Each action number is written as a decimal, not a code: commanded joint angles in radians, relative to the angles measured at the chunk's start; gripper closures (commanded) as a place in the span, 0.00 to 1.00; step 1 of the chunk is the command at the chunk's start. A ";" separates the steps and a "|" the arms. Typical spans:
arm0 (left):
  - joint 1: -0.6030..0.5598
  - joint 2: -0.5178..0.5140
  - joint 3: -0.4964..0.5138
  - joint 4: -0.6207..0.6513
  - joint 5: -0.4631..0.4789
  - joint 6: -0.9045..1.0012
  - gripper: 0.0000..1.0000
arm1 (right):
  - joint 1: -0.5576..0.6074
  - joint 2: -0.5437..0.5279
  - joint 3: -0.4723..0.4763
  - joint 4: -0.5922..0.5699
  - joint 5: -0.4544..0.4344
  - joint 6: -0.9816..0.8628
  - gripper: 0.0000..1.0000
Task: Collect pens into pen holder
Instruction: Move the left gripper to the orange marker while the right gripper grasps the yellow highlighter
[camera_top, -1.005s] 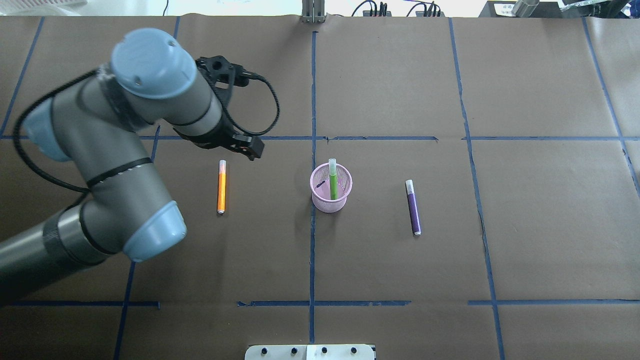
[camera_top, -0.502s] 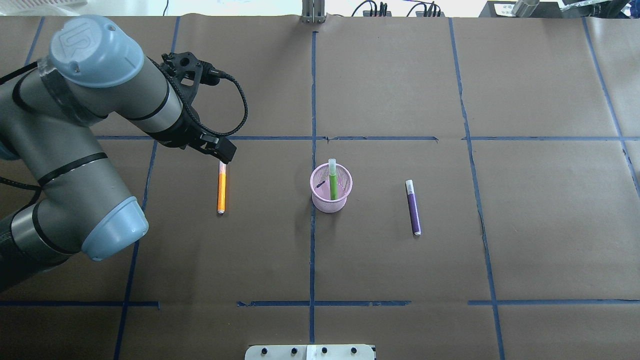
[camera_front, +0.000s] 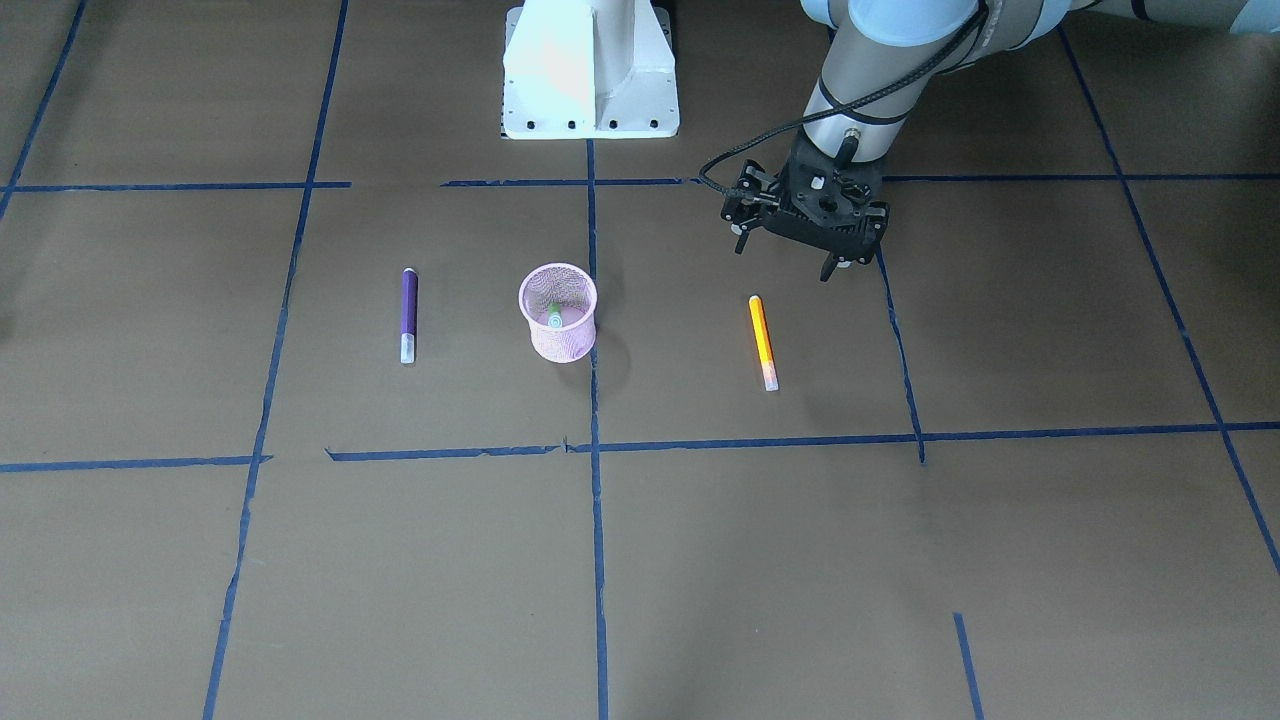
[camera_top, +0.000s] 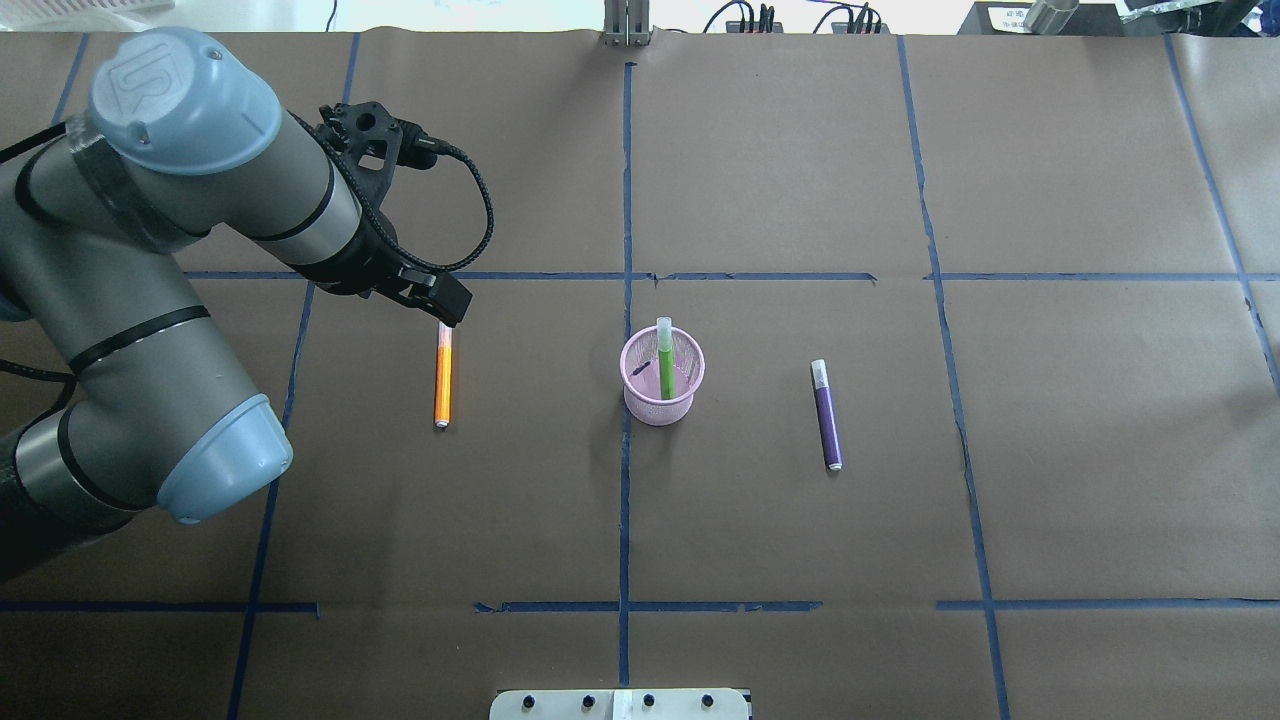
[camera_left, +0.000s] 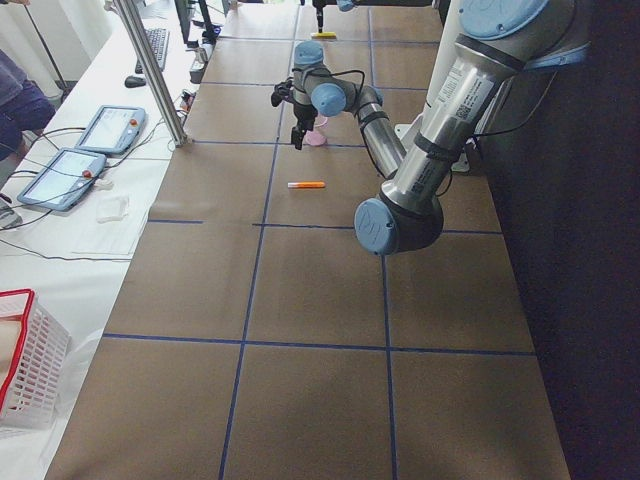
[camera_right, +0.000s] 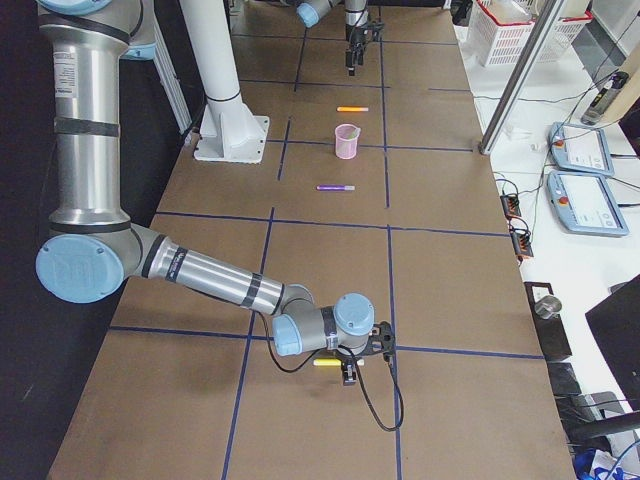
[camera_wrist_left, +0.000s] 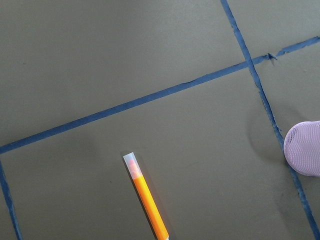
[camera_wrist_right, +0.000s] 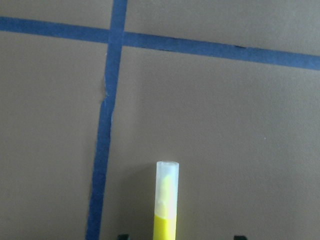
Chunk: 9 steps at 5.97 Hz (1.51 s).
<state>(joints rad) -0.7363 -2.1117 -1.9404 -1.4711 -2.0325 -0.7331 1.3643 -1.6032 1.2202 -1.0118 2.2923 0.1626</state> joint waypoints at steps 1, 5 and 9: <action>0.000 0.001 -0.008 0.000 0.000 -0.002 0.00 | -0.017 0.011 -0.007 -0.001 0.001 -0.001 0.29; 0.000 0.006 -0.022 0.006 0.002 -0.003 0.00 | -0.033 0.012 -0.007 -0.001 0.001 -0.006 0.57; 0.000 0.009 -0.029 0.008 0.002 -0.003 0.00 | -0.039 0.011 -0.007 -0.001 -0.001 -0.008 0.92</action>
<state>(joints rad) -0.7363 -2.1033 -1.9688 -1.4635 -2.0310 -0.7363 1.3260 -1.5919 1.2134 -1.0124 2.2929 0.1549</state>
